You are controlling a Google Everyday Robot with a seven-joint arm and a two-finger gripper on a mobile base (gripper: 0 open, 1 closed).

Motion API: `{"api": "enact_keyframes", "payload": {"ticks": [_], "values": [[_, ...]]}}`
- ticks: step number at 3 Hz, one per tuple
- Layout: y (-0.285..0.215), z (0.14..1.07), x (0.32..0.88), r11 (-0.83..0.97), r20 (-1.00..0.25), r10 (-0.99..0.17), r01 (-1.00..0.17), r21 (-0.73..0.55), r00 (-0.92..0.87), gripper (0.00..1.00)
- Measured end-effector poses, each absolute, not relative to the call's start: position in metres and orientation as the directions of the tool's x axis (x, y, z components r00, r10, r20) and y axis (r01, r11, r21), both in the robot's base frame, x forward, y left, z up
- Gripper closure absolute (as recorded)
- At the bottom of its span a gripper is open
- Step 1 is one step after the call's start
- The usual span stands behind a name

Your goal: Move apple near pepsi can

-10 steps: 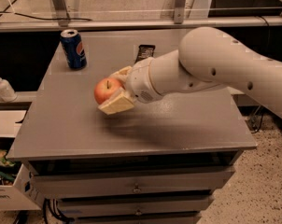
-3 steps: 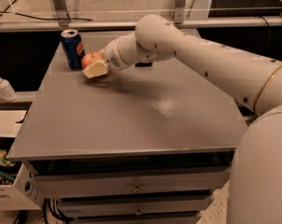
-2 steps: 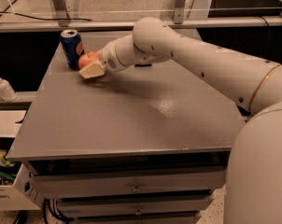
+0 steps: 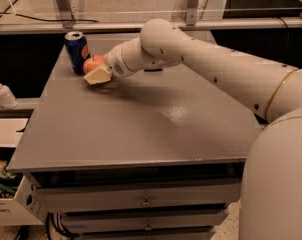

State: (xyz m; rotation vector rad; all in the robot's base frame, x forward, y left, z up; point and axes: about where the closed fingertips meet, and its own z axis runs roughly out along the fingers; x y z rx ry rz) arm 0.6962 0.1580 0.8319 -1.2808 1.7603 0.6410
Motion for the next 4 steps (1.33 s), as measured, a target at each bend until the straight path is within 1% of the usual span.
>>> {"api": "enact_keyframes", "payload": {"ticks": [2, 3, 4], "values": [[0.1575, 0.8304, 0.6944, 0.343, -0.857, -0.499, -0.937, -0.059, -0.129, 0.13], [0.1574, 0.8304, 0.6943, 0.343, -0.857, -0.499, -0.937, -0.059, -0.129, 0.00], [0.1492, 0.8315, 0.6943, 0.343, -0.860, -0.492, -0.938, -0.048, -0.136, 0.00]]}}
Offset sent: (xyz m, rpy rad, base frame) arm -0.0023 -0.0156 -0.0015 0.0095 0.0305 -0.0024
